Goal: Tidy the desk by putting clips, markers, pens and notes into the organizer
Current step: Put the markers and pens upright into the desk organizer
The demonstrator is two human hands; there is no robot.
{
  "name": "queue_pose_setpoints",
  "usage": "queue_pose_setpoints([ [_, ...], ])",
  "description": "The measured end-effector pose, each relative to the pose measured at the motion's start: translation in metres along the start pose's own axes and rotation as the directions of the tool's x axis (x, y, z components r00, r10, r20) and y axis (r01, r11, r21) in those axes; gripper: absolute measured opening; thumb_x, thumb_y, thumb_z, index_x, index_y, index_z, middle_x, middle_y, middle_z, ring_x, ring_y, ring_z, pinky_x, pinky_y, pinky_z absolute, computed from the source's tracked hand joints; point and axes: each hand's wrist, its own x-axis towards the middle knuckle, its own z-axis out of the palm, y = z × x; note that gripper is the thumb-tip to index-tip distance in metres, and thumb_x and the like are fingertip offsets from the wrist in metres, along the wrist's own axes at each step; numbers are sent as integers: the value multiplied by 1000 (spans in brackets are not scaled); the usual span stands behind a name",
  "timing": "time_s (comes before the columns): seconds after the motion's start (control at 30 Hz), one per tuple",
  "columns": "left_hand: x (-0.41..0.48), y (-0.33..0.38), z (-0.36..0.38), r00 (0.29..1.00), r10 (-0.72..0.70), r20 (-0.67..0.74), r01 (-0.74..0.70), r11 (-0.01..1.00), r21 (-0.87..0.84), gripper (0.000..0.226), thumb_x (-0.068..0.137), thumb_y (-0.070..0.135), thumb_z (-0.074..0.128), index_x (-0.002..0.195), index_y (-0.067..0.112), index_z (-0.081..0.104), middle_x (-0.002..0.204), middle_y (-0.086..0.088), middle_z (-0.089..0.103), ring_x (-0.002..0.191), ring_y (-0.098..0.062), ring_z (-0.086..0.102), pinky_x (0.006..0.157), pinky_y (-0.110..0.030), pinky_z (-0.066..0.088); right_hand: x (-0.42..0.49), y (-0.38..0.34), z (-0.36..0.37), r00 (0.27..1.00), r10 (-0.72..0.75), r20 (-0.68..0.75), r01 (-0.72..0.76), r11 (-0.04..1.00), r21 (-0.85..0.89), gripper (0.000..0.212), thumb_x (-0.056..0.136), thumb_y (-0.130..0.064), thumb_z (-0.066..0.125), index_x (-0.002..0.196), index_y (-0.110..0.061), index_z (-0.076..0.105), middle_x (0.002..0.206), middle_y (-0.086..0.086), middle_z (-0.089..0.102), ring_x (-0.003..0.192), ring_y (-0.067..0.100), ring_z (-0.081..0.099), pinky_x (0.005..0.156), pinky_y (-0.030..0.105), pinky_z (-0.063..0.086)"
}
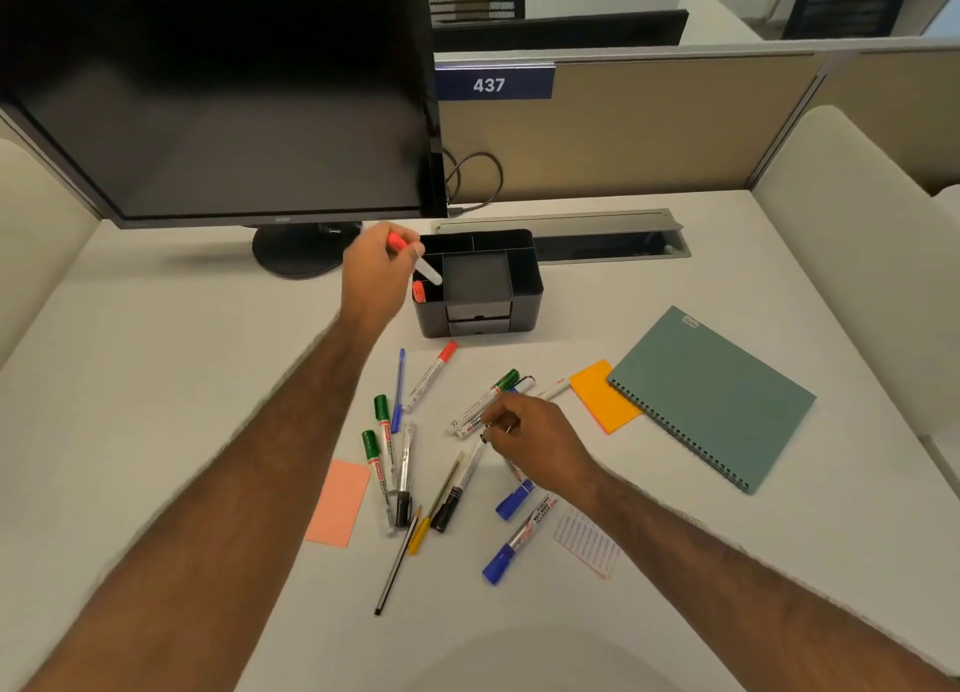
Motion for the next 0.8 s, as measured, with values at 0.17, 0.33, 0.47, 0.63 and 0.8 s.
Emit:
queue_pose_setpoints([
  [0.17,32,-12,16,999,-43,-2,43,993,106,17,96,24,63,108,12,66,96,-1,65,78,-9,57,64,-13,41,-5,10,10,999,10,39,-8,999,-45,14,91,-29,65,105,-27,64,93,-13,63,85,5,59,70,11,44],
  [0.33,35,-34,32,992,-80,102,66,989,132,23,97,24,62,116,12,64,111,-4,66,97,-13,60,81,-22,47,-6,19,16,997,27,72,-20,994,-104,15,92,-32,64,106,-29,61,93,-13,61,81,1,57,65,8,38],
  [0.47,29,-51,34,995,-63,75,54,992,117,32,96,25,63,124,11,63,123,-7,66,111,-21,62,93,-30,50,4,22,19,997,30,73,-20,990,-138,14,93,-31,62,107,-28,62,95,-10,63,81,3,57,65,10,38],
  [0.63,-13,-72,27,982,-31,-184,46,996,82,32,100,28,55,128,14,59,134,-7,57,123,-22,53,106,-42,45,44,5,24,994,-97,58,110,952,-284,12,93,-24,58,104,-24,64,92,-7,61,79,9,57,64,25,44],
  [0.8,-97,-105,26,990,0,-138,20,989,148,23,99,15,50,118,11,62,123,-5,61,116,-22,55,104,-34,41,106,-21,31,947,-282,153,312,700,-643,36,93,-12,50,127,-21,56,122,9,58,103,27,58,83,38,49],
])
